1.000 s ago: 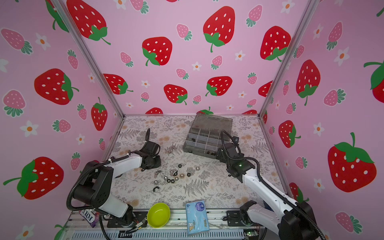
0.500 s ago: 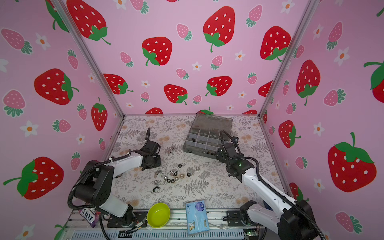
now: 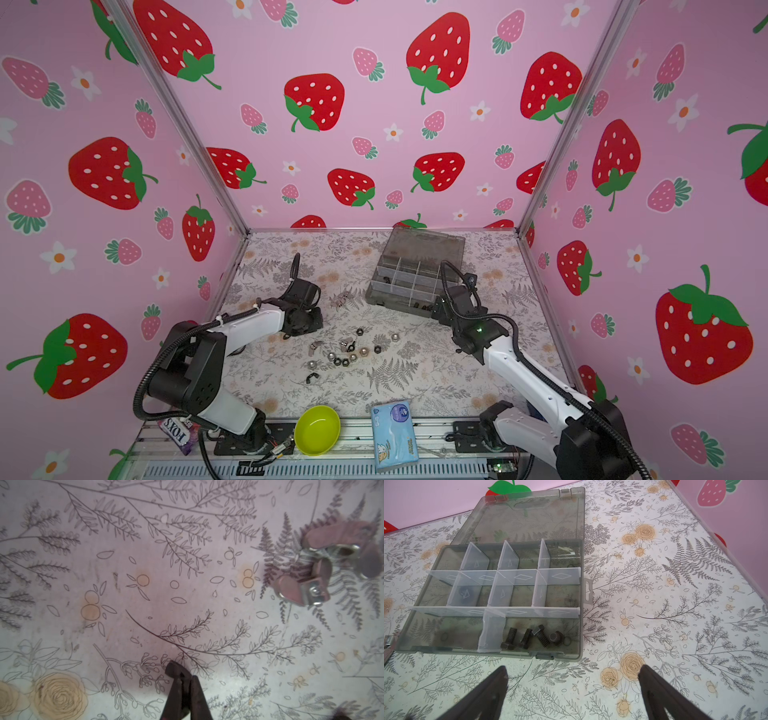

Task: Sort the screws and nuts into containers
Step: 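Lift the held black wing nut with the left gripper toward the box, then lower the black wing nut into the box compartment and open the left gripper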

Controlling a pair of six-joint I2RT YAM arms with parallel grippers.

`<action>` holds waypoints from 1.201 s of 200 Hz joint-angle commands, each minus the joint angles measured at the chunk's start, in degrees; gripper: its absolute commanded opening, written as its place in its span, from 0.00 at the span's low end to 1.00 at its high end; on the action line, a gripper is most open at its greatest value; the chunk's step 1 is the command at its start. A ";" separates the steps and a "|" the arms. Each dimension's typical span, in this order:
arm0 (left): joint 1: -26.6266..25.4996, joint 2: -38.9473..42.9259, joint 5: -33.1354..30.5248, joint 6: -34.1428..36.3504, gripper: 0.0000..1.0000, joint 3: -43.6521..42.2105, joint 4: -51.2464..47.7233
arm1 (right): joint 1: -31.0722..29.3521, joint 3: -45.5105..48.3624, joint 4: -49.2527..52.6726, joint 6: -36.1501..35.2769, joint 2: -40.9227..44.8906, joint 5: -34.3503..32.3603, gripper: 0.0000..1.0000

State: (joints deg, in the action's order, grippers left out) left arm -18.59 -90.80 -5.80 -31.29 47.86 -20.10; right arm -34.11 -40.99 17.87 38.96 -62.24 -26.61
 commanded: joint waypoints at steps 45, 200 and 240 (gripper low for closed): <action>0.30 0.75 -0.49 -0.42 0.00 -0.34 -3.02 | 0.27 -1.06 0.59 0.59 0.59 -1.14 1.00; -11.92 -6.85 3.58 2.18 0.00 26.01 3.11 | 0.27 0.12 -0.25 0.15 3.65 1.08 1.00; -14.74 -17.68 5.23 3.40 0.00 39.52 4.28 | 0.27 0.32 0.54 -0.02 4.66 0.74 1.00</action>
State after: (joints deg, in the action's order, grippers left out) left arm -31.88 -103.74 -1.78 -29.54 80.07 -16.69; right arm -34.11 -40.97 17.82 38.92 -58.81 -25.50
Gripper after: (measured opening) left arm 0.105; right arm 0.993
